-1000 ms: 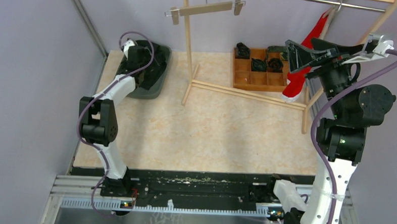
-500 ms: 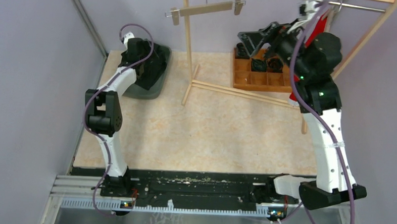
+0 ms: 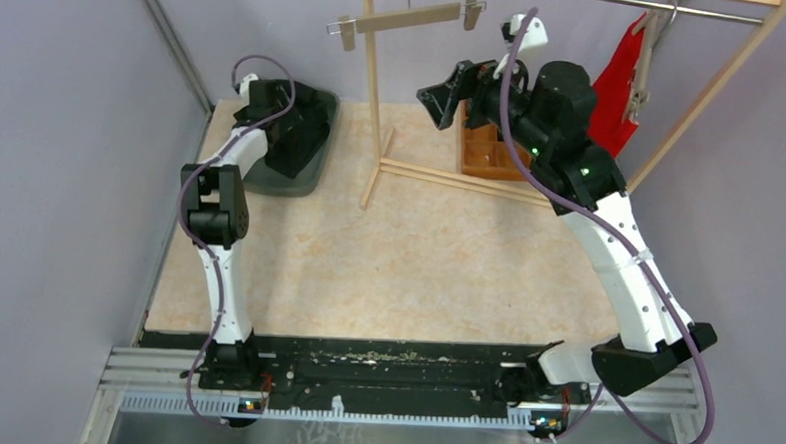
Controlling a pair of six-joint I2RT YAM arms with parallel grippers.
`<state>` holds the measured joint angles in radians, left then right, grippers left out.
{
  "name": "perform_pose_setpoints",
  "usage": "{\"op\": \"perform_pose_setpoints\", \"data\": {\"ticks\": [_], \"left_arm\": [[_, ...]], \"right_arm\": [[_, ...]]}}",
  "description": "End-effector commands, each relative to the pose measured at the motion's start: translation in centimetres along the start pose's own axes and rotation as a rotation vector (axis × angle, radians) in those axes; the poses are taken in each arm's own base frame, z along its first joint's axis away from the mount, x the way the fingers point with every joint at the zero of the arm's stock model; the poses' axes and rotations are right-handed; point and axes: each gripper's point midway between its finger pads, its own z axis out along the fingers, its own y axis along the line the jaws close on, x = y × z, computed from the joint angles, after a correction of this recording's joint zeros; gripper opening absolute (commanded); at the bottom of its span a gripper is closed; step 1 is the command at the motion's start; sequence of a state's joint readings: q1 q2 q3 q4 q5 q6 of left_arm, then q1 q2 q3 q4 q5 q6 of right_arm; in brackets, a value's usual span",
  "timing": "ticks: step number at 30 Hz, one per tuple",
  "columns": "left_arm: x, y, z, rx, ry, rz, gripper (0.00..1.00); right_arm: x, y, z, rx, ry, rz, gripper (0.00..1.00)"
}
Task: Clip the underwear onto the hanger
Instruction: Pick up the underwear from the bin.
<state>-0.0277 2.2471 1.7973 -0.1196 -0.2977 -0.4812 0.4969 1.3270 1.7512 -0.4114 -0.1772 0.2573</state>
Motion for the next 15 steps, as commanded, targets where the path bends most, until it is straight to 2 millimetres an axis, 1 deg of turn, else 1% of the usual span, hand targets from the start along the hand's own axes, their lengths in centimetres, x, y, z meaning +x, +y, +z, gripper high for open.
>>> {"op": "perform_pose_setpoints", "data": {"ticks": [1,3,6,9,10,12,13,15], "left_arm": [[-1.9,0.2,1.4,-0.026,-0.034,0.022,0.98],[-1.5,0.6,2.2,-0.037,-0.026,0.029,0.98],[-1.2,1.0,2.9,-0.039,-0.026,0.027,0.98],[-0.7,1.1,3.7,-0.033,-0.015,0.026,0.97],[-0.5,1.1,4.0,-0.03,-0.008,0.025,0.95],[-0.2,1.1,4.5,-0.022,0.009,0.026,0.91],[0.0,1.0,4.6,-0.016,0.012,0.026,0.89],[0.6,1.0,5.1,-0.002,0.023,0.029,0.81]], "right_arm": [[-1.0,1.7,2.0,-0.026,-0.039,-0.036,0.93],[-1.3,2.5,2.8,-0.069,-0.066,-0.012,0.93],[-2.5,3.7,4.0,-0.131,-0.121,0.021,0.93],[-3.9,4.1,5.6,-0.151,-0.165,0.076,0.93],[-4.5,4.1,6.2,-0.15,-0.185,0.09,0.93],[-5.0,3.8,7.4,-0.133,-0.207,0.132,0.93],[-4.8,3.4,8.4,-0.12,-0.208,0.157,0.93],[-5.3,3.2,9.4,-0.113,-0.232,0.204,0.93]]}}
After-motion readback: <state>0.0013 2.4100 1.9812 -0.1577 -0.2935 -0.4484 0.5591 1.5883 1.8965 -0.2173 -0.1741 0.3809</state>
